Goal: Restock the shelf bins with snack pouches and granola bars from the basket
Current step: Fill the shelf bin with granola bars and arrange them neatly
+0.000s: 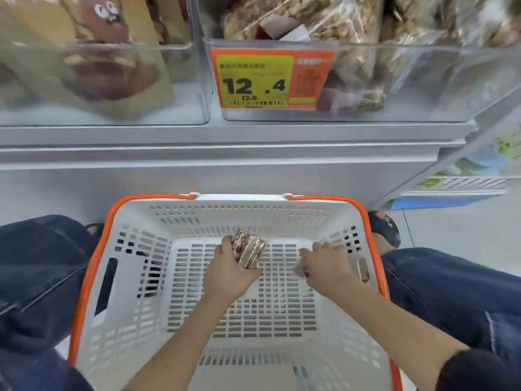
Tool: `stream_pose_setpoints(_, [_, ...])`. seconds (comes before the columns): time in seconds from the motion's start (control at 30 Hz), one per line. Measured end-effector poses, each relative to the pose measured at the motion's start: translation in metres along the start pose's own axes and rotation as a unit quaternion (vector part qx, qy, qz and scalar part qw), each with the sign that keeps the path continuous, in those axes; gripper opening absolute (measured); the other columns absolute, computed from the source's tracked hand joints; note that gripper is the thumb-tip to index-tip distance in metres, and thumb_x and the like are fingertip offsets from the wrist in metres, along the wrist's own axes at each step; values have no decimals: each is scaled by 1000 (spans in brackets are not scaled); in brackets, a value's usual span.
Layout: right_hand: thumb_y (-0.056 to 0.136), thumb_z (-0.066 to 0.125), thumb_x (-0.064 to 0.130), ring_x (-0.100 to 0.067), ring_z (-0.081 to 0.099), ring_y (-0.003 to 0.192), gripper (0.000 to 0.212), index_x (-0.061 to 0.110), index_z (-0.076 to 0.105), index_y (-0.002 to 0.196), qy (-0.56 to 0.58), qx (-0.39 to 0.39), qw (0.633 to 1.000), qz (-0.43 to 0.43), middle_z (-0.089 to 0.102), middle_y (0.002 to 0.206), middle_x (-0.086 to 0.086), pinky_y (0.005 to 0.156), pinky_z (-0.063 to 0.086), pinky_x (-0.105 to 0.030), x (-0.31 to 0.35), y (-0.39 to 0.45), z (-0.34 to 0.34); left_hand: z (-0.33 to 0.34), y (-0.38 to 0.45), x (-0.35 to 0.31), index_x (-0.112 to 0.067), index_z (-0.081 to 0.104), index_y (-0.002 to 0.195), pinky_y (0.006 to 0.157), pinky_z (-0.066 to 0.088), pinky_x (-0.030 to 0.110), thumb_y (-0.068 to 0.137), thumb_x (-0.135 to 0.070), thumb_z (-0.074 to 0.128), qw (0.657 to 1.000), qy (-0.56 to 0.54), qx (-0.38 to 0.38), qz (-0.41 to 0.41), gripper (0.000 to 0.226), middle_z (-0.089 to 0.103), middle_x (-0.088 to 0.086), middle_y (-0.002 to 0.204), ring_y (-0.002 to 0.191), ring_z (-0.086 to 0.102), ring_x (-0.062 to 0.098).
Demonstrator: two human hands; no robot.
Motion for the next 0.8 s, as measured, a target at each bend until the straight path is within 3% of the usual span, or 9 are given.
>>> stream_pose_setpoints(0.1, [87,48,29,-27,54,108,32,24,48,118,152,-163,975,29,55,115,-3,85,39,-39,-17,-45,-83,-38,-28,-60,-31,34,118,69,50,33,54,-44,68,995,-39,-46,81,74,50,-8,107,85,60,18])
stream_pose_setpoints(0.2, [85,52,36,-26,57,98,36,30,45,120,172,-277,945,16,56,106,2,80,35,-36,-48,-105,-153,-82,-71,-131,-32,31,103,68,37,30,61,-43,67,978,42,-72,193,55,44,-13,97,90,53,16])
stream_pose_setpoints(0.27, [85,55,36,-25,57,91,39,30,48,123,200,-366,909,3,57,101,3,75,36,-34,-74,-148,-187,-123,-101,-171,-33,32,102,68,40,32,62,-44,66,964,31,-115,239,54,44,-14,97,90,53,16])
stream_pose_setpoints(0.4, [86,64,23,-25,58,83,36,21,57,122,284,-633,720,23,58,101,-6,71,45,-34,-134,-220,-240,-206,-142,-252,-29,37,107,71,44,36,61,-48,68,918,7,-219,330,59,47,-10,99,86,52,19])
stream_pose_setpoints(0.47, [90,63,23,-22,55,88,34,18,57,123,356,-681,638,53,57,104,-9,75,38,-24,-167,-222,-253,-236,-147,-290,-26,40,111,76,45,36,59,-51,69,899,16,-254,357,65,47,-8,103,92,54,20])
stream_pose_setpoints(0.53, [92,59,24,-23,52,97,36,16,55,128,396,-699,592,73,57,110,-13,80,34,-20,-198,-208,-269,-255,-136,-328,-23,40,112,74,42,35,62,-51,68,896,48,-260,356,64,45,-7,105,93,53,21])
stream_pose_setpoints(0.63, [94,52,18,-35,49,107,41,7,51,134,391,-691,598,112,51,121,-22,92,35,-30,-227,-171,-283,-256,-104,-369,-19,39,108,69,40,33,66,-49,68,912,60,-219,341,59,43,-5,106,91,53,23])
stream_pose_setpoints(0.7, [95,53,15,-40,49,109,40,2,48,132,387,-652,637,138,48,126,-25,90,39,-38,-238,-142,-290,-244,-74,-395,-15,42,114,75,46,36,68,-50,67,919,103,-179,336,63,47,0,113,98,54,25])
stream_pose_setpoints(0.8, [92,51,14,-41,58,90,15,1,56,99,339,-605,701,165,61,96,-23,79,45,-44,-243,-114,-300,-227,-23,-429,-14,43,127,83,49,34,73,-54,62,917,202,-134,317,70,56,6,121,104,56,27])
Point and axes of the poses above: each hand's wrist, its own y-axis towards the middle knuckle, its own z-axis out of the palm, x = y × z, the point moved 7 cm from there along y, towards the middle knuckle
